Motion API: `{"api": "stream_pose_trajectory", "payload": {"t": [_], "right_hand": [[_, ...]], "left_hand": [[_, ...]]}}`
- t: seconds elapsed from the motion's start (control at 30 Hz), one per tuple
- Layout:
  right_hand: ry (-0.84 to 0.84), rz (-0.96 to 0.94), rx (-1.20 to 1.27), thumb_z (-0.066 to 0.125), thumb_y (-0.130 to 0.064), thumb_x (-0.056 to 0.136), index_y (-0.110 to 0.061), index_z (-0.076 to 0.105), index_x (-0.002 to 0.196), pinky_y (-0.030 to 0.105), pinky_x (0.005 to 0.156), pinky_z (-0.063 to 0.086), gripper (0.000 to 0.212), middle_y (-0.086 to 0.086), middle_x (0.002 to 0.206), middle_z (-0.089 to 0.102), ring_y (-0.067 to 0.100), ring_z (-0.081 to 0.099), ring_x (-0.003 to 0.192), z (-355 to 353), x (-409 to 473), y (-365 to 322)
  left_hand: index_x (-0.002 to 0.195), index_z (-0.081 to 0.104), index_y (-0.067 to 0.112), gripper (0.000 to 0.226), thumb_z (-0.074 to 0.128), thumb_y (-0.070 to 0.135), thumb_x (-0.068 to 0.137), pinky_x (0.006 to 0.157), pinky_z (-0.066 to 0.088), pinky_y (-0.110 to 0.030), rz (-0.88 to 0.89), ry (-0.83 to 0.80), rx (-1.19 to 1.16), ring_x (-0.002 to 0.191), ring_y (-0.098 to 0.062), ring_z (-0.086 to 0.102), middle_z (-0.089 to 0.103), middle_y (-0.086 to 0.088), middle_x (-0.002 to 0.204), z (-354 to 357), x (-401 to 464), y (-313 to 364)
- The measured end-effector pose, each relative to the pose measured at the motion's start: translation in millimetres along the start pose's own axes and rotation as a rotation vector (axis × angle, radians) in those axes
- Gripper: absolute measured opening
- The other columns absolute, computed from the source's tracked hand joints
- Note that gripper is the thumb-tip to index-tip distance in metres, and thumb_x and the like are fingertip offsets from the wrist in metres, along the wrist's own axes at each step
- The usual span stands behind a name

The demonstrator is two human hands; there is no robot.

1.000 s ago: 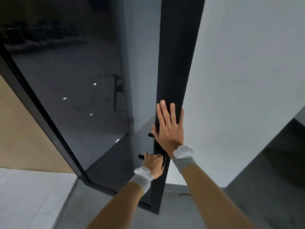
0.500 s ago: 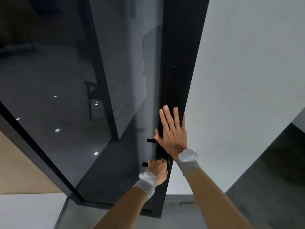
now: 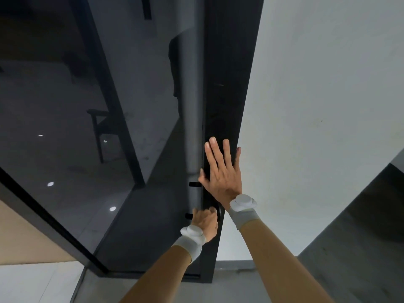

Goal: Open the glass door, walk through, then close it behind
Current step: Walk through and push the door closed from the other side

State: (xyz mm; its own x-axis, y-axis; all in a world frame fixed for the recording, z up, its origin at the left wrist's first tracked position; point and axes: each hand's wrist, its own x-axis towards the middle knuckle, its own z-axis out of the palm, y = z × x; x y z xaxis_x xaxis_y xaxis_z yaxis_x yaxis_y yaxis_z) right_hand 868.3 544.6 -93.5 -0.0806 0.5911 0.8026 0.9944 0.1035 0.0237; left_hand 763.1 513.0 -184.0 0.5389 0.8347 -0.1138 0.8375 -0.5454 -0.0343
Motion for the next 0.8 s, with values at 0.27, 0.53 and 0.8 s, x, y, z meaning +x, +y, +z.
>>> {"api": "stream_pose_trajectory", "payload": {"t": [0.27,0.53,0.8], "right_hand": [[-0.020,-0.003,0.015,0.061,-0.041,0.096,-0.024,-0.006,0.170,0.068,0.127,0.016,0.102,-0.006,0.178,-0.018,0.024,-0.014,0.166,17.3,10.3,10.3],[-0.015,0.002,-0.006,0.066,-0.042,0.095,-0.022,0.008,0.171,0.061,0.130,-0.006,0.098,-0.006,0.178,-0.020,0.023,-0.016,0.165,30.3,20.4,17.4],[0.012,-0.015,0.023,0.067,-0.041,0.094,-0.023,0.004,0.171,0.064,0.129,0.005,0.101,-0.007,0.178,-0.019,0.024,-0.014,0.166,34.4,21.7,19.9]], "left_hand": [[0.131,0.051,0.005,0.037,0.052,0.032,0.105,0.099,0.040,-0.045,-0.039,-0.001,-0.024,0.105,-0.034,0.069,0.073,-0.012,0.115,1.2,23.7,-1.8],[0.128,0.052,0.007,0.035,0.054,0.033,0.104,0.100,0.040,-0.047,-0.074,0.001,-0.038,0.104,-0.035,0.070,0.073,-0.012,0.113,1.6,41.3,-3.4],[0.131,0.051,0.006,0.037,0.054,0.032,0.105,0.099,0.041,-0.047,-0.068,0.009,-0.039,0.104,-0.034,0.070,0.073,-0.012,0.113,1.0,42.6,-3.3]]}}
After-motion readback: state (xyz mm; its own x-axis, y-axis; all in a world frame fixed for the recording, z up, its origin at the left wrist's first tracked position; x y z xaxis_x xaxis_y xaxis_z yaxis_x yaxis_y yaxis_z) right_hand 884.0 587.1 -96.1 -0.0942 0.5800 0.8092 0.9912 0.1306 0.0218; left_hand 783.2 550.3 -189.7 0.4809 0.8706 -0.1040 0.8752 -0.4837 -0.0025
